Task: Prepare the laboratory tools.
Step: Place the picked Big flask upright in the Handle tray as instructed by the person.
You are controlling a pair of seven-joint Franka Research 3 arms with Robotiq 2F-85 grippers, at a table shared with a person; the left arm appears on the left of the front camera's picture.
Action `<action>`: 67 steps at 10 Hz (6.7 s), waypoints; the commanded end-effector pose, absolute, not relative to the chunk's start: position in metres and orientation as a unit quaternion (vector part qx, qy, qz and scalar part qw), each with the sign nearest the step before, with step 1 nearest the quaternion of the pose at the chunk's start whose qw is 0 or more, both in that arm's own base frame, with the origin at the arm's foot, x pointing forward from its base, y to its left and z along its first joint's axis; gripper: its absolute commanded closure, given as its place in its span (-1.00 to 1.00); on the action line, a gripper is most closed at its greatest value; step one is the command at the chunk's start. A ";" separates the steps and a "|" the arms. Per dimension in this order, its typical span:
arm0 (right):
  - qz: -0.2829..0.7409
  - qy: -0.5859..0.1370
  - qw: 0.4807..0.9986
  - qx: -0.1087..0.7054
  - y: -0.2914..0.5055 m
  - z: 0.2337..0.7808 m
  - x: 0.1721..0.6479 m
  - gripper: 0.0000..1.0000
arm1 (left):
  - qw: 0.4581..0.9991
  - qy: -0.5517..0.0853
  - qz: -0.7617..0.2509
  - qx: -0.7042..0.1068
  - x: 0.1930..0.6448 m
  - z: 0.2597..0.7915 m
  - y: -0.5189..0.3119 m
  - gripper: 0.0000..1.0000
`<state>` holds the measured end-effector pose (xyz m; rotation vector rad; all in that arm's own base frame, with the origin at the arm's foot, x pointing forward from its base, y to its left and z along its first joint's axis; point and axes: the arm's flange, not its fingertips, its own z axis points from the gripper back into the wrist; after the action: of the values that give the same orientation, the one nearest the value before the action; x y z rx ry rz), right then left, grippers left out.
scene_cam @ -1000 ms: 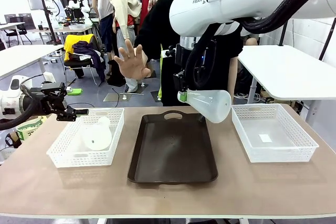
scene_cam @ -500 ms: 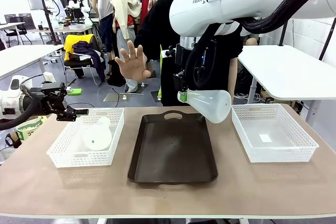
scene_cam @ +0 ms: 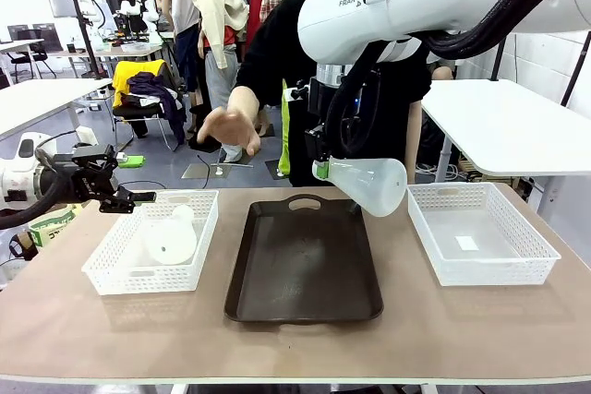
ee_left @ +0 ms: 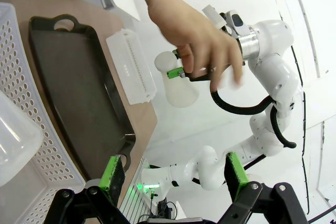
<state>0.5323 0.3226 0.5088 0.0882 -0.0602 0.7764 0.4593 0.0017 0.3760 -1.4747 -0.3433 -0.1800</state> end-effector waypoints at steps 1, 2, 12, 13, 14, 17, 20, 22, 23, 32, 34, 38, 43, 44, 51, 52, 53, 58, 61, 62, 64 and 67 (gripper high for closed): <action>0.379 -0.029 0.924 0.043 0.323 0.508 0.532 1.00 | 0.724 -0.159 -0.080 -0.667 0.459 0.377 0.003 -1.00; 0.379 -0.029 0.924 0.043 0.323 0.508 0.532 1.00 | 0.724 -0.159 -0.080 -0.667 0.459 0.377 0.003 -1.00; 0.379 -0.029 0.924 0.043 0.323 0.508 0.532 1.00 | 0.724 -0.159 -0.080 -0.667 0.459 0.377 0.003 -1.00; 0.379 -0.029 0.924 0.043 0.323 0.508 0.532 1.00 | 0.724 -0.159 -0.080 -0.667 0.459 0.377 0.003 -1.00; 0.379 -0.029 0.924 0.043 0.323 0.508 0.532 1.00 | 0.724 -0.159 -0.080 -0.667 0.459 0.377 0.003 -1.00; 0.379 -0.029 0.924 0.043 0.323 0.508 0.532 1.00 | 0.724 -0.159 -0.080 -0.667 0.459 0.377 0.003 -1.00; 0.379 -0.029 0.924 0.043 0.323 0.508 0.532 1.00 | 0.724 -0.159 -0.080 -0.667 0.459 0.377 0.003 -1.00; 0.379 -0.029 0.924 0.043 0.323 0.508 0.532 1.00 | 0.724 -0.159 -0.080 -0.667 0.459 0.377 0.003 -1.00; 0.379 -0.029 0.924 0.043 0.323 0.508 0.532 1.00 | 0.724 -0.159 -0.080 -0.667 0.459 0.377 0.003 -1.00; 0.516 -0.149 0.793 0.286 0.319 0.508 0.533 1.00 | 0.724 -0.159 -0.080 -0.667 0.459 0.377 0.003 -1.00; 0.556 -0.209 0.732 0.334 0.314 0.496 0.539 1.00 | 0.724 -0.159 -0.080 -0.667 0.459 0.377 0.003 -1.00; 0.603 -0.308 0.627 0.385 0.313 0.485 0.543 1.00 | 0.724 -0.159 -0.080 -0.667 0.459 0.377 0.003 -1.00; 0.622 -0.317 0.613 0.371 0.320 0.492 0.548 1.00 | 0.724 -0.159 -0.080 -0.667 0.459 0.377 0.003 -1.00; 0.622 -0.317 0.613 0.371 0.320 0.492 0.548 1.00 | 0.724 -0.159 -0.080 -0.667 0.459 0.377 0.003 -1.00; 0.616 -0.336 0.535 0.470 0.300 0.438 0.555 1.00 | 0.724 -0.159 -0.080 -0.667 0.459 0.377 0.003 -1.00; 0.588 -0.377 0.531 0.480 0.293 0.427 0.557 1.00 | 0.724 -0.159 -0.080 -0.667 0.459 0.377 0.003 -1.00; 0.578 -0.401 0.516 0.489 0.290 0.417 0.555 1.00 | 0.724 -0.159 -0.080 -0.667 0.459 0.377 0.003 -1.00; 0.500 -0.502 0.499 0.499 0.281 0.371 0.569 1.00 | 0.724 -0.159 -0.080 -0.667 0.459 0.377 0.003 -1.00; 0.467 -0.505 0.501 0.524 0.283 0.340 0.576 1.00 | 0.724 -0.159 -0.080 -0.667 0.459 0.377 0.003 -1.00; 0.457 -0.505 0.509 0.525 0.282 0.330 0.578 1.00 | 0.724 -0.159 -0.080 -0.667 0.459 0.377 0.003 -1.00; 0.448 -0.499 0.516 0.533 0.280 0.315 0.582 1.00 | 0.724 -0.159 -0.080 -0.667 0.459 0.377 0.003 -1.00; 0.456 -0.486 0.516 0.538 0.275 0.303 0.585 1.00 | 0.724 -0.159 -0.080 -0.667 0.459 0.377 0.003 -1.00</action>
<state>0.5796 0.2714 0.3031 1.2786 -1.1460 1.0787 0.4593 0.0020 0.3759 -1.4746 -0.3436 -0.1795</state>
